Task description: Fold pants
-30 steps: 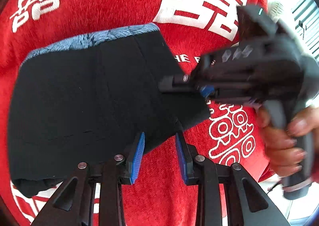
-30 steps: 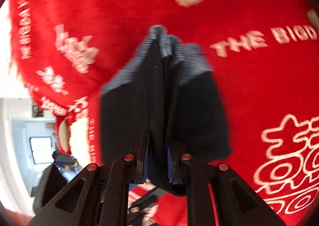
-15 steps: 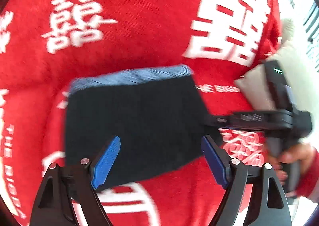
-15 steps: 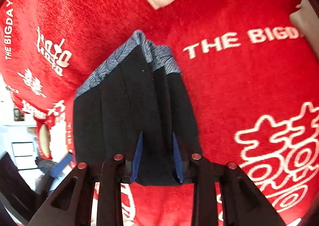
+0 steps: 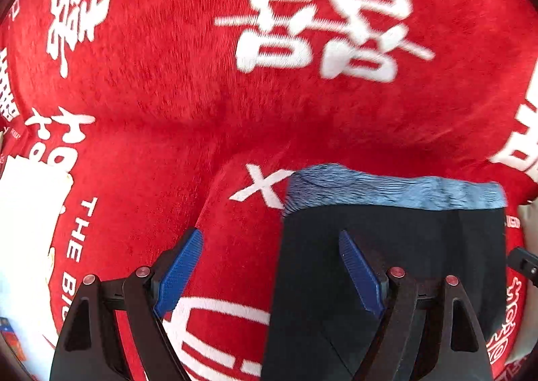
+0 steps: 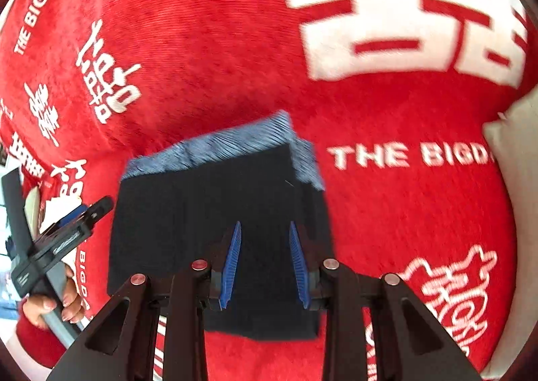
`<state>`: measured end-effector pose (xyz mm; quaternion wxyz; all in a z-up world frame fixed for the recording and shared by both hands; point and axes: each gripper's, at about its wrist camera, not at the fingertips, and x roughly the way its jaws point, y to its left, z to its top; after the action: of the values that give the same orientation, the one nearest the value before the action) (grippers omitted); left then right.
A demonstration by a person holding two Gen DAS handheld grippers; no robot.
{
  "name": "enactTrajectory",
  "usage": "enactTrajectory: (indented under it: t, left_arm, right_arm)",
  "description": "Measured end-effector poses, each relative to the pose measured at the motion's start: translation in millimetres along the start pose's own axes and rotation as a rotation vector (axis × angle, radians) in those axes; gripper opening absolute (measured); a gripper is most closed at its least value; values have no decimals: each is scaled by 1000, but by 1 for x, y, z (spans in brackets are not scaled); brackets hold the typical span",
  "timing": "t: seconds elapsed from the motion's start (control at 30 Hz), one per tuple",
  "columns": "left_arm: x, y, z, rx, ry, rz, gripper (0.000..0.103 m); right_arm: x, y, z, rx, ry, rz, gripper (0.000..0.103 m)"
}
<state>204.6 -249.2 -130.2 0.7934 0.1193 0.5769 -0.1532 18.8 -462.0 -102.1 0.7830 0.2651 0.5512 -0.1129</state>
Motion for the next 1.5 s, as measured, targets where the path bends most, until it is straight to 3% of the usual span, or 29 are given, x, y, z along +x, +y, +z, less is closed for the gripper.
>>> enactTrajectory:
  t: [0.1,0.23,0.33,0.4,0.63,0.73,1.13,1.23,1.27,1.3,1.5]
  left_arm:
    - [17,0,-3,-4,50,9,84]
    - [20,-10,-12,42,40,8,84]
    - [19,-12,-14,46,39,7,84]
    - [17,-10,-13,35,49,3,85]
    - [-2,-13,-22,74,82,25,85]
    - [-8,-14,-30,89,106,14,85]
    - [-14,-7,-49,128,150,-51,85]
    - [-14,-6,-52,158,162,-71,85]
    - [-14,-6,-53,169,164,-77,88]
    - [-13,-6,-55,179,169,-78,100]
    - [-11,-4,-61,223,152,-118,102]
  right_arm:
    - [16,12,9,-41,26,-33,33]
    - [38,1,2,-21,101,-87,33]
    - [41,-10,-6,-5,109,-120,34]
    - [38,-21,-11,30,108,-89,34]
    - [26,-20,-29,12,99,-133,38]
    - [23,-15,-40,-13,79,-180,44]
    - [-3,17,-67,8,18,-316,46]
    - [-8,27,-76,25,6,-334,53]
    - [-8,30,-79,36,4,-332,53]
    - [-8,32,-82,42,4,-333,53]
    - [-8,45,-100,64,-2,-322,57]
